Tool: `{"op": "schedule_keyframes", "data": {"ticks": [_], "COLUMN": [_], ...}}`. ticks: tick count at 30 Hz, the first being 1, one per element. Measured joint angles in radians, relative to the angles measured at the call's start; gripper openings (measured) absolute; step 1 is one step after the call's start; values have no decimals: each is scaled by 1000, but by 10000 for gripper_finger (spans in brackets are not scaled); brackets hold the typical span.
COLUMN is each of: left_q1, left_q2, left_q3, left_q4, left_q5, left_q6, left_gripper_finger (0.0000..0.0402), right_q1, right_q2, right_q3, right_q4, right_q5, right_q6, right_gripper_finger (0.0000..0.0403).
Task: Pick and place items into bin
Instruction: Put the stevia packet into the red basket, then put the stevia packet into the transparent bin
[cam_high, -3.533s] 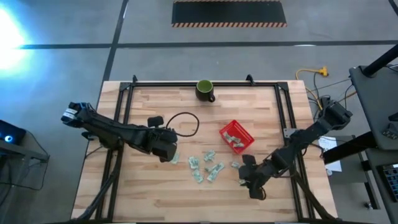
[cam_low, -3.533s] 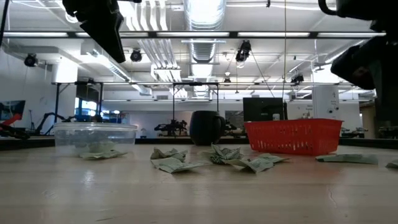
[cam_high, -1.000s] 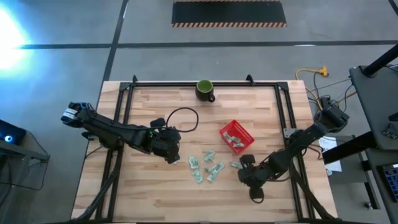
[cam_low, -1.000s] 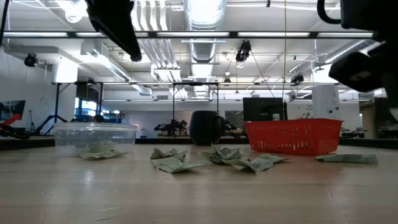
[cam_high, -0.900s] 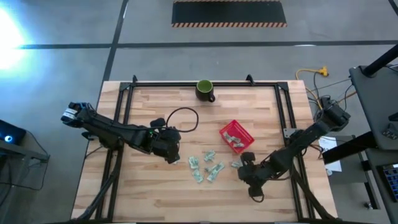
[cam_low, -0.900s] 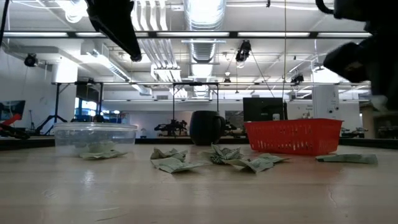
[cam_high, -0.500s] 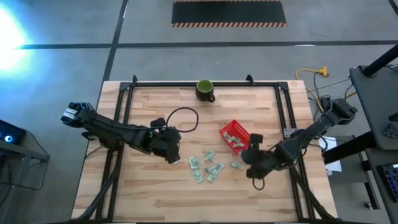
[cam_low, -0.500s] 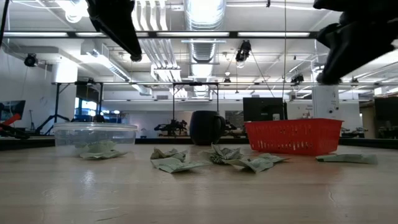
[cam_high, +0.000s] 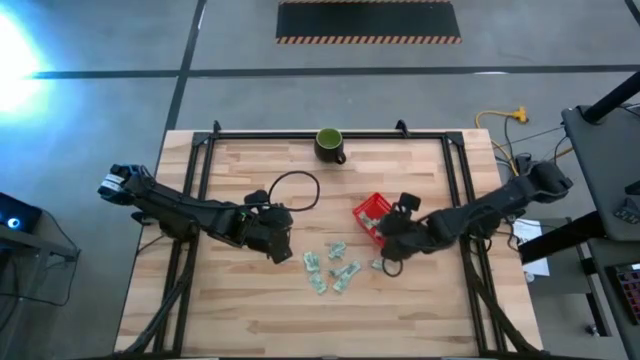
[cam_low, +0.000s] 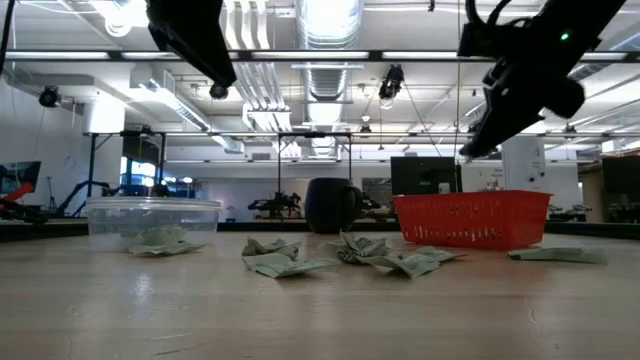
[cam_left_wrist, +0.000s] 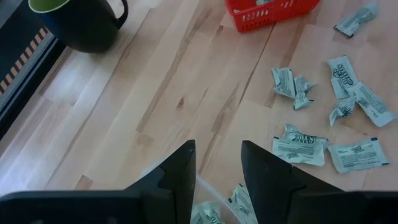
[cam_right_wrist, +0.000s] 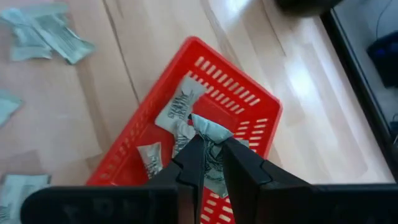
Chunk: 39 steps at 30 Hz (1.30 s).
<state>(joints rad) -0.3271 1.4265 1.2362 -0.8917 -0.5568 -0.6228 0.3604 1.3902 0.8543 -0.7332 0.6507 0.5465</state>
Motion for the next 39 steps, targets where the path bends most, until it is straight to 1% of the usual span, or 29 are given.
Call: {"op": "schedule_keyframes", "data": {"ticks": [5, 9, 18, 20, 22, 24, 26, 30, 35, 37, 39], "left_q1": [0, 0, 0, 0, 0, 0, -1, 0, 0, 0, 2], "left_q2": [0, 0, 0, 0, 0, 0, 9, 31, 77, 97, 119], "left_q3": [0, 0, 0, 0, 0, 0, -1, -3, -3, -3, -3], "left_q4": [32, 56, 56, 59, 64, 67, 84, 102, 139, 150, 195], "left_q5": [0, 0, 3, 20, 66, 109, 128, 133, 142, 184, 236], "left_q6": [-1, -1, -20, -26, -9, 17, 33, 34, 54, 107, 167], "left_gripper_finger": [112, 112, 112, 112, 112, 112, 112, 112, 112, 112, 112], "right_q1": [-33, -42, -45, -45, -44, -44, -44, -44, -37, -29, -18], "right_q2": [19, 21, 21, 19, 17, 10, -5, -46, -130, -168, -207], "right_q3": [0, -2, -2, -2, 2, 5, 6, 7, 7, 7, 8], "right_q4": [1, 2, 0, -4, -18, -24, -24, -26, -31, -31, -37], "right_q5": [-47, -47, -51, -60, -77, -95, -111, -144, -195, -205, -208], "right_q6": [-20, -22, -23, -23, -23, -24, -24, -23, -23, -23, -23], "right_gripper_finger": [60, 86, 139, 146, 152, 156, 157, 152, 142, 138, 135]}}
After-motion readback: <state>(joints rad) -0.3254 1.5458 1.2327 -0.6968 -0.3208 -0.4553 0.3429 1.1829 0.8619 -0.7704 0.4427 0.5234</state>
